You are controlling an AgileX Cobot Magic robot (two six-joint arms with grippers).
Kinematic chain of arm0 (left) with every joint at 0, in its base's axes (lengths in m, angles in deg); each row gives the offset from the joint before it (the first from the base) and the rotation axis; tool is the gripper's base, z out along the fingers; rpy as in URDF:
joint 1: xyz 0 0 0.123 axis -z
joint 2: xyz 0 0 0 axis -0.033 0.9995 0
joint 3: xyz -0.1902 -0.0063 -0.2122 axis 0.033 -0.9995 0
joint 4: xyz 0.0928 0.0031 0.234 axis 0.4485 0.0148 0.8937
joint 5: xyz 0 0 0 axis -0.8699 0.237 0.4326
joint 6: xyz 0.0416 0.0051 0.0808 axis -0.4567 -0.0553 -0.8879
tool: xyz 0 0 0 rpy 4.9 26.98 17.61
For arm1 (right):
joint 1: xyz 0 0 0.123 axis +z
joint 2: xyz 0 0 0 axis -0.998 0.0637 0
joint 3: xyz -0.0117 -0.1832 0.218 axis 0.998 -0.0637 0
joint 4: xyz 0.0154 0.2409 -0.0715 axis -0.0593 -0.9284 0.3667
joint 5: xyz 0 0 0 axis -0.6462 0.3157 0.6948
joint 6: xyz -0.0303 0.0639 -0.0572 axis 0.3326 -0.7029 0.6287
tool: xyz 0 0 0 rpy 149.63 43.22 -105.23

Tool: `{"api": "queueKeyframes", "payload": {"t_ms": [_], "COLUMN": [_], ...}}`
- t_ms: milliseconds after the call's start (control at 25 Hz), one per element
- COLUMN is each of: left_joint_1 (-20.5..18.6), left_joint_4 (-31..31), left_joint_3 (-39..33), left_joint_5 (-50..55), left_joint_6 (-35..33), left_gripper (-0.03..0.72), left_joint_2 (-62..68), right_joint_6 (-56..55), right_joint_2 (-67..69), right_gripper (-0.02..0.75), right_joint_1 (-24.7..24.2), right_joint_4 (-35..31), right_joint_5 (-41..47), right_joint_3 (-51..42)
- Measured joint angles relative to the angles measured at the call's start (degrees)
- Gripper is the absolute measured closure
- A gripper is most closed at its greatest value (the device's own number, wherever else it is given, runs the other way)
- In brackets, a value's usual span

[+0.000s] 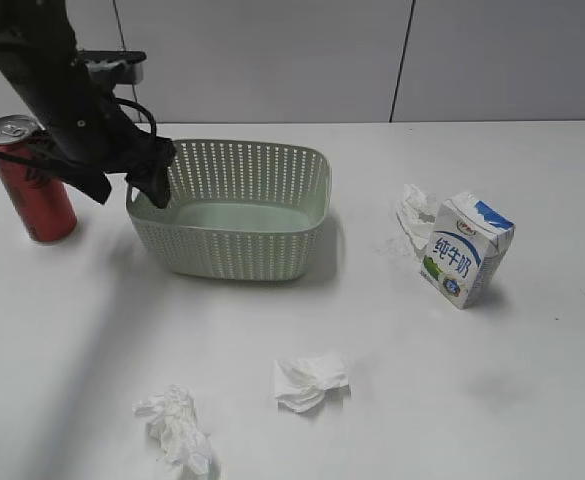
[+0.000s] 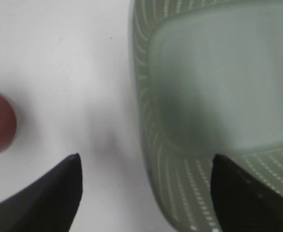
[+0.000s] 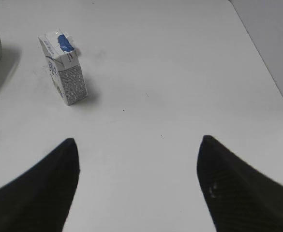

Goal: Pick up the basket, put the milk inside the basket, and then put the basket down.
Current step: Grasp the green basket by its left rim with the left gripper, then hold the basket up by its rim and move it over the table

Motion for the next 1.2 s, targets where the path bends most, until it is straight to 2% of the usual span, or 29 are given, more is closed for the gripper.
{"api": "queueKeyframes", "payload": {"t_ms": [240, 360, 560, 720, 800, 1200], "left_joint_1": [0.0, 0.0, 0.0, 0.0, 0.0, 0.0], "left_joint_4": [-0.9, -1.0, -1.1, -1.0, -0.5, -0.1], "left_joint_3": [0.1, 0.1, 0.2, 0.2, 0.2, 0.2], "left_joint_5": [-4.0, -5.6, -5.9, -6.6, -7.2, -6.4], "left_joint_6": [0.1, 1.2, 4.2, 9.6, 11.8, 16.1], "left_gripper": [0.104, 0.167, 0.402, 0.609, 0.664, 0.682], "left_joint_2": [3.7, 4.6, 6.5, 7.0, 7.0, 3.5], "right_joint_6": [0.0, 0.0, 0.0, 0.0, 0.0, 0.0], "right_joint_2": [0.0, 0.0, 0.0, 0.0, 0.0, 0.0], "right_gripper": [0.163, 0.163, 0.163, 0.163, 0.163, 0.163], "right_joint_1": [0.0, 0.0, 0.0, 0.0, 0.0, 0.0], "right_joint_4": [0.0, 0.0, 0.0, 0.0, 0.0, 0.0], "right_joint_5": [0.0, 0.0, 0.0, 0.0, 0.0, 0.0], "right_joint_3": [0.0, 0.0, 0.0, 0.0, 0.0, 0.0]}}
